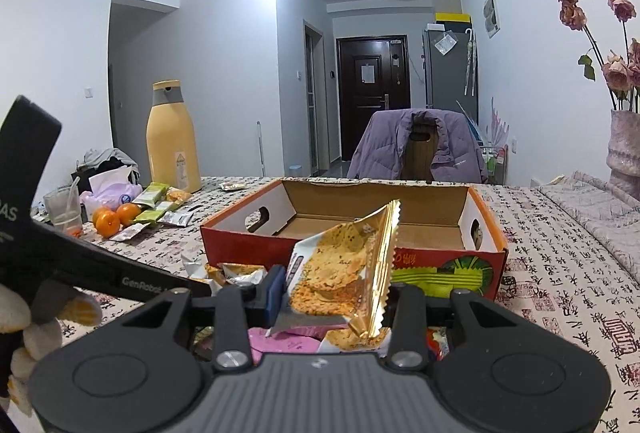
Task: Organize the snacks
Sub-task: 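Grasp a cookie packet with the left gripper while the right gripper lifts its packet, then carry both cookie packets over the cardboard box and open both grippers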
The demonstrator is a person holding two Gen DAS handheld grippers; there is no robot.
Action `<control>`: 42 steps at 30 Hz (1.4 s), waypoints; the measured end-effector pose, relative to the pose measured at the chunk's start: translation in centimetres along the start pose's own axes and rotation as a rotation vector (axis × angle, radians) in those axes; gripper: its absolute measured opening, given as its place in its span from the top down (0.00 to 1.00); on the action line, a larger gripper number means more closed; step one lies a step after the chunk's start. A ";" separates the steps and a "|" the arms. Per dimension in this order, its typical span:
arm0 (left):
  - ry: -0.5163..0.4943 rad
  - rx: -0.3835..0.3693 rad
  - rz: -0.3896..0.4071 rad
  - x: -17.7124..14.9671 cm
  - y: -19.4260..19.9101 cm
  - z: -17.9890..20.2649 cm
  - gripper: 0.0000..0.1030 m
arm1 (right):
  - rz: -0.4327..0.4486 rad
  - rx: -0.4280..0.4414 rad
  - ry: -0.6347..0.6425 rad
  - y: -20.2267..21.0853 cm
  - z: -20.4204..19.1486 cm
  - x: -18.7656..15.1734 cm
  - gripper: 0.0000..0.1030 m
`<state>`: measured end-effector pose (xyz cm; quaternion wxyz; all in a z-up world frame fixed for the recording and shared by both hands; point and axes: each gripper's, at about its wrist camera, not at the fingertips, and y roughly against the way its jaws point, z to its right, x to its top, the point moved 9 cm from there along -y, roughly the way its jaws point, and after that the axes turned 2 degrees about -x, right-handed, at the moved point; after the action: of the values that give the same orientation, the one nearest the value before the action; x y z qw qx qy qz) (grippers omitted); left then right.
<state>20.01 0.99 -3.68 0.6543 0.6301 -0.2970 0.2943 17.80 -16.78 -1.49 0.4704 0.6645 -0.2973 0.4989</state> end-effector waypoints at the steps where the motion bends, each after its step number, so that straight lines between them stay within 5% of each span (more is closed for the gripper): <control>1: -0.002 -0.001 0.007 0.1 0.2 0.1 0.56 | 0.002 0.001 0.000 0.2 0.0 0.1 0.63; 16: -0.026 -0.017 0.122 2.6 3.8 0.5 0.57 | 0.044 0.004 0.007 1.3 0.8 3.1 0.63; 25: -0.042 -0.030 0.217 7.1 5.3 1.6 0.57 | 0.060 -0.028 0.062 0.6 2.1 7.2 0.63; 33: -0.041 -0.022 0.237 12.2 3.7 2.6 0.58 | -0.005 -0.063 0.056 -3.1 4.4 11.2 0.63; 42: 0.002 0.048 0.184 15.7 -1.3 2.4 0.57 | -0.176 -0.084 0.046 -9.9 6.5 12.1 0.63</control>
<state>31.20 -1.30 7.45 0.6095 0.6152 -0.3459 0.3610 32.79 -18.14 6.31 0.5465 0.6561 -0.2478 0.4577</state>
